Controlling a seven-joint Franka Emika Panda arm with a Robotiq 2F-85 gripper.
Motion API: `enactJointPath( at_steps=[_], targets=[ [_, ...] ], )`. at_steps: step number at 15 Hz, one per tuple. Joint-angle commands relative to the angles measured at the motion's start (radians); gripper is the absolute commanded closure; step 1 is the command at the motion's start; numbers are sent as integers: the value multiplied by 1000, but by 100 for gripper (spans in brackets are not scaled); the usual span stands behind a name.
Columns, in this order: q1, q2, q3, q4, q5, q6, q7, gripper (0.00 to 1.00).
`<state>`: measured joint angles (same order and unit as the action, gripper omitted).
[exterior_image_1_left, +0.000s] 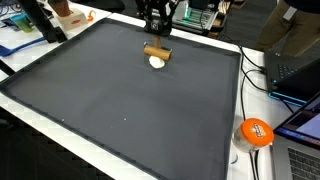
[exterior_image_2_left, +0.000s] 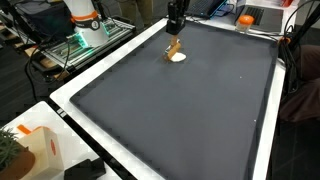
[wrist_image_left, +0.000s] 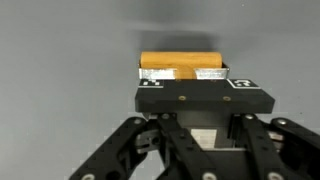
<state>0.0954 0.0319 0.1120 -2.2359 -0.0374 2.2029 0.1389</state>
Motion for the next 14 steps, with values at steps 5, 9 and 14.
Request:
enactJointPath(
  at_steps=[5, 9, 14],
  targets=[
    [-2, 154, -6, 125, 79, 52, -100, 78],
    [-3, 177, -4, 150, 102, 56, -123, 78],
    [2, 188, -5, 159, 103, 86, -88, 78]
  ],
)
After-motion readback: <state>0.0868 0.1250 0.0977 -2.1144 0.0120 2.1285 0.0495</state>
